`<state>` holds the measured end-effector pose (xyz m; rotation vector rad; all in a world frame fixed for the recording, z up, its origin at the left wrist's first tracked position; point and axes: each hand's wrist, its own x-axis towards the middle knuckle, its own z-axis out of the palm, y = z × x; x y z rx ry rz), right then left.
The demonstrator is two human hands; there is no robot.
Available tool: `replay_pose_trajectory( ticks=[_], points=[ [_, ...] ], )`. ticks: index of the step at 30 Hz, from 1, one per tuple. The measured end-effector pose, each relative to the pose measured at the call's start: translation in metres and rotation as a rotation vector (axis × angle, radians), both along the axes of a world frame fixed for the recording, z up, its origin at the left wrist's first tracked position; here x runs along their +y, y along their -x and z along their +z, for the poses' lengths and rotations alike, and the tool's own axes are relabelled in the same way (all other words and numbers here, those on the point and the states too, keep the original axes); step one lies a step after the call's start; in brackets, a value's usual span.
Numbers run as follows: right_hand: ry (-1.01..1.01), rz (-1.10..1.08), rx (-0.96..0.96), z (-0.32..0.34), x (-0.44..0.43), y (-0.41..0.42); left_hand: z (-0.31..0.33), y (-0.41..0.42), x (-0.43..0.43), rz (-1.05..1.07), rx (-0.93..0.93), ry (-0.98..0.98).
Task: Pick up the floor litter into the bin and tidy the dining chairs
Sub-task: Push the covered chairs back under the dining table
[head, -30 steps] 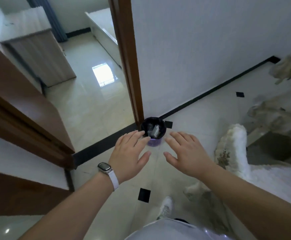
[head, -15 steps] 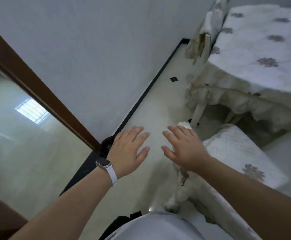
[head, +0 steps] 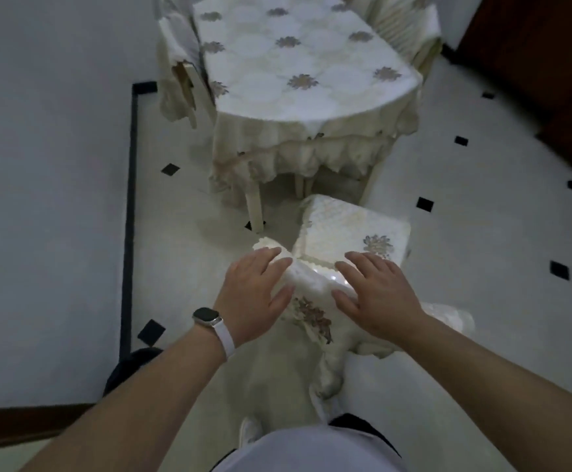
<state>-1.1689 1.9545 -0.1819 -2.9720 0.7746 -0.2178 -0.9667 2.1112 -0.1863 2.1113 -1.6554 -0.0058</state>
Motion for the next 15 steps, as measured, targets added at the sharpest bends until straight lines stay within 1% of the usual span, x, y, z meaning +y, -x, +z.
replay_pose_trajectory(
  ticks=[4,8,10,12,15],
  points=[
    [0.022,-0.203,-0.045,-0.010,0.022,0.032,-0.015,-0.001,-0.012,-0.140,0.031,-0.018],
    [0.040,-0.313,-0.058,-0.023,0.041,0.060,-0.026,0.013,-0.019,-0.233,0.073,-0.056],
    [0.016,-0.364,-0.044,-0.029,0.045,0.070,-0.031,0.019,-0.023,-0.281,0.075,-0.065],
    [-0.003,-0.388,-0.038,-0.037,0.045,0.078,-0.037,0.023,-0.030,-0.298,0.085,-0.066],
    [0.013,-0.376,-0.060,-0.049,0.037,0.081,-0.047,0.023,-0.041,-0.249,0.062,-0.119]
  ],
)
